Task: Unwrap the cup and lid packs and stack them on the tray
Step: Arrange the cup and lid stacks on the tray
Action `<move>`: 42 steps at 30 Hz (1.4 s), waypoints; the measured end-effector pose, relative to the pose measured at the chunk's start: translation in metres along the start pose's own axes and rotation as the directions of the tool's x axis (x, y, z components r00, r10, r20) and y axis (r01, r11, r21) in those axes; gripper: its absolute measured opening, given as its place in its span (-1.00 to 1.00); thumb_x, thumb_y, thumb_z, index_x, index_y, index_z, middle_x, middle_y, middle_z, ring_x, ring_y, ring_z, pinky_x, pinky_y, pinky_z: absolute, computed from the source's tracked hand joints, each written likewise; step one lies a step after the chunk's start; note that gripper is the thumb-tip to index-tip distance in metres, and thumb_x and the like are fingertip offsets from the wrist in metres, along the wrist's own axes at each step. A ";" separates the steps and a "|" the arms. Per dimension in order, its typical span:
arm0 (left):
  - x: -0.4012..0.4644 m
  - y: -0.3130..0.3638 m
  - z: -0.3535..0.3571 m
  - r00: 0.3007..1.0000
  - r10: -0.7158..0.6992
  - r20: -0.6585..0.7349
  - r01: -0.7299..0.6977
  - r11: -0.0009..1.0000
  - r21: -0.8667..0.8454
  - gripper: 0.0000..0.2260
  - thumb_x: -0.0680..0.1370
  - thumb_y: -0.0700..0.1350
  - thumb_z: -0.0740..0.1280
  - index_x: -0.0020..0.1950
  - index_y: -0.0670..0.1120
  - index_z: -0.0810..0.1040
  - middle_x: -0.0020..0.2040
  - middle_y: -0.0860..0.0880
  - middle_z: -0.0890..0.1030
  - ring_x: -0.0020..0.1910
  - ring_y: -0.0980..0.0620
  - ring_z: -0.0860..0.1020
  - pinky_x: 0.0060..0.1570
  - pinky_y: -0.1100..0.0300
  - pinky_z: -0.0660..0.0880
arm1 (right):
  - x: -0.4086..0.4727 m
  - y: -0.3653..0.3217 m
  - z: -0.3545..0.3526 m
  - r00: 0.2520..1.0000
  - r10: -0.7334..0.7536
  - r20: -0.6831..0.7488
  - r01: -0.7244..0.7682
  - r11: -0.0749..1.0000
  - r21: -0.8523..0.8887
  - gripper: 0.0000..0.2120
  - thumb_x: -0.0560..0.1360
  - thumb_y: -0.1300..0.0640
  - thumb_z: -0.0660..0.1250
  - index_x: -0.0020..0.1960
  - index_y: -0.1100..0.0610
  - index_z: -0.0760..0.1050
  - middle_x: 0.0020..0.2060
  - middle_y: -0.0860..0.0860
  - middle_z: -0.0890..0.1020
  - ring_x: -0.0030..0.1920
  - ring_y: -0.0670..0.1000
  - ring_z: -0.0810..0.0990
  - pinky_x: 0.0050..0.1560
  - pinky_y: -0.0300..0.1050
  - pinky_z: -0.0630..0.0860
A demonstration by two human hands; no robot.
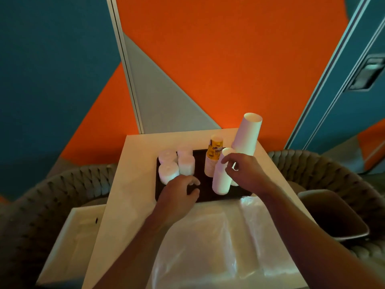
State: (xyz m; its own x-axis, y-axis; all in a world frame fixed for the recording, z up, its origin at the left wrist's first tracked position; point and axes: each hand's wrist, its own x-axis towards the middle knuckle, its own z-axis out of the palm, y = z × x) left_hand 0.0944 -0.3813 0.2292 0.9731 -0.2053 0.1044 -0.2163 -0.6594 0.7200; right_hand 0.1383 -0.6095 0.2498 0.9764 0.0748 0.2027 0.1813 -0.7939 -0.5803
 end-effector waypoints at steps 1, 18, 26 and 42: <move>0.005 0.005 -0.002 1.000 0.022 -0.010 -0.022 1.000 0.003 -0.78 0.59 -0.11 0.38 0.24 0.01 0.62 0.18 0.07 0.62 0.03 0.25 0.48 -0.06 0.49 0.35 | 0.004 -0.002 -0.005 0.999 0.013 -0.033 -0.013 1.000 0.005 -0.76 0.53 0.27 0.33 0.11 0.03 0.65 -0.13 -0.13 0.61 -0.21 -0.22 0.51 -0.24 -0.46 0.34; 0.148 0.044 0.050 0.998 0.045 0.035 -0.051 0.981 0.189 -0.45 0.63 0.10 0.30 0.57 -0.01 0.25 0.57 -0.01 0.27 0.53 -0.04 0.24 0.45 0.00 0.29 | 0.072 0.060 -0.029 0.906 0.276 -0.320 -0.225 0.956 0.186 -0.01 0.34 0.24 0.59 0.60 0.16 0.09 0.49 0.19 0.27 0.48 0.25 0.23 0.43 0.19 0.23; 0.205 0.031 0.089 0.978 -0.103 0.182 0.019 0.910 0.415 -0.37 0.65 0.18 0.16 0.64 0.05 0.00 0.66 0.02 -0.05 0.62 -0.13 -0.07 0.54 -0.13 0.04 | 0.100 0.115 -0.015 0.959 0.274 -0.072 -0.239 0.919 0.314 0.02 0.26 0.20 0.66 0.54 0.12 0.13 0.31 0.08 0.50 0.32 0.16 0.49 0.20 0.11 0.51; 0.184 0.002 0.109 0.997 -0.033 0.069 0.013 0.963 0.268 -0.20 0.45 0.42 -0.12 0.60 0.04 0.18 0.63 0.02 0.11 0.59 -0.04 0.12 0.53 0.02 0.14 | 0.180 0.133 -0.005 0.977 0.199 0.081 -0.214 0.924 0.316 -0.08 0.23 0.21 0.67 0.46 0.12 0.27 0.13 -0.04 0.50 0.12 0.04 0.47 0.12 -0.01 0.47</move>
State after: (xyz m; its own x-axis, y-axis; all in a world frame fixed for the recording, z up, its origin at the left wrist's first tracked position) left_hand 0.2649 -0.4994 0.1746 0.9720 -0.2329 0.0327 -0.2165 -0.8317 0.5113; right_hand 0.3378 -0.7050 0.2134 0.9992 -0.0357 0.0185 -0.0047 -0.5591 -0.8291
